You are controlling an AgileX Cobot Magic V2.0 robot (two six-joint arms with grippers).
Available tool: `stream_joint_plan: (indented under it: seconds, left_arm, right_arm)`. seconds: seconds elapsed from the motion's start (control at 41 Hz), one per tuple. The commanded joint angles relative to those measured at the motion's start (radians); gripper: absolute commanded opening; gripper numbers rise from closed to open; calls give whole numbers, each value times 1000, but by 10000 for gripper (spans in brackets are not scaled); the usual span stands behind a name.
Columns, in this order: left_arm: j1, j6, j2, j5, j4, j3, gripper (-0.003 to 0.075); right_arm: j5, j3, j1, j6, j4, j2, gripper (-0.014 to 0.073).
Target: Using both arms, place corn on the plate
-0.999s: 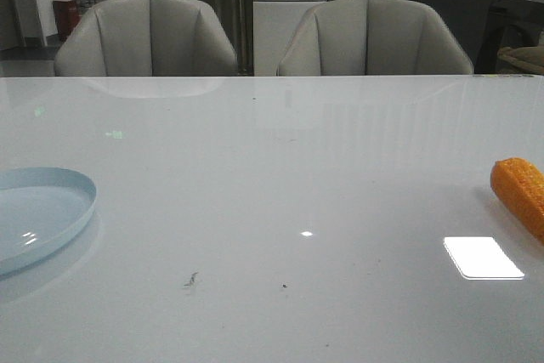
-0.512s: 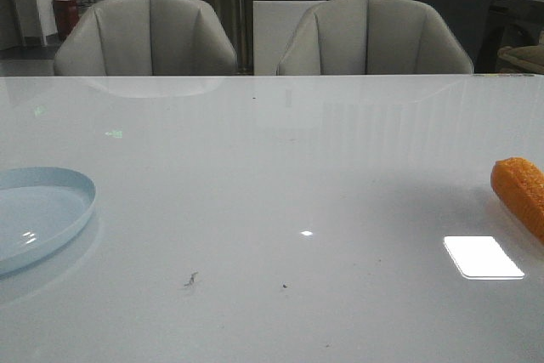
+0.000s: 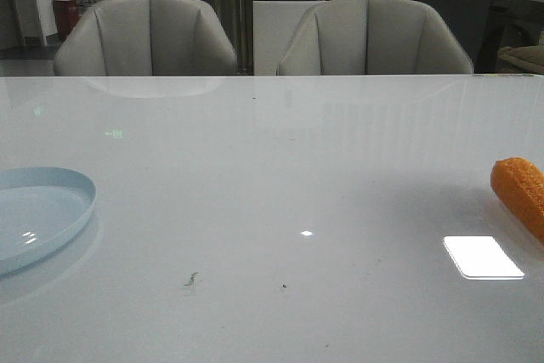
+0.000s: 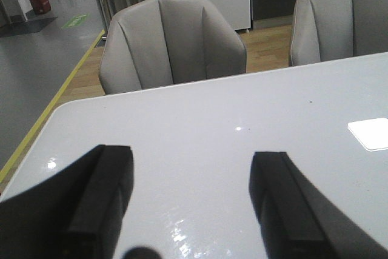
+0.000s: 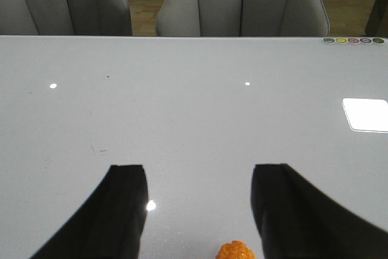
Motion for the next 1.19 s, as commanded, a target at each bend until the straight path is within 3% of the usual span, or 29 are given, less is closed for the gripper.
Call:
stream_joint_plan:
  seconds: [0.0,0.219,0.438,0.56,0.706,1.169]
  left_arm:
    - [-4,0,-4,-77,-14,-35,507]
    - [-4,0,23,20,-80,-47,508]
    - [65,0,133,292,-190,-155,510]
    - [129,0,242,511,-228,-260,510]
    - [174,0,390,681,-271,-363,510]
    - [176,0,844,926,-271,-568,509]
  right_arm:
    - [-93,-38,-4,-2,-3,-12,507]
    - [-32,-37,-4,-1,-1,-12,507]
    - [67,-37,-4,-1,21,-12,507]
    - [86,-37,-4,-1,23,-12,507]
    - [86,-37,-4,-1,23,-12,507]
    - [114,-37,-4,-1,23,-12,507]
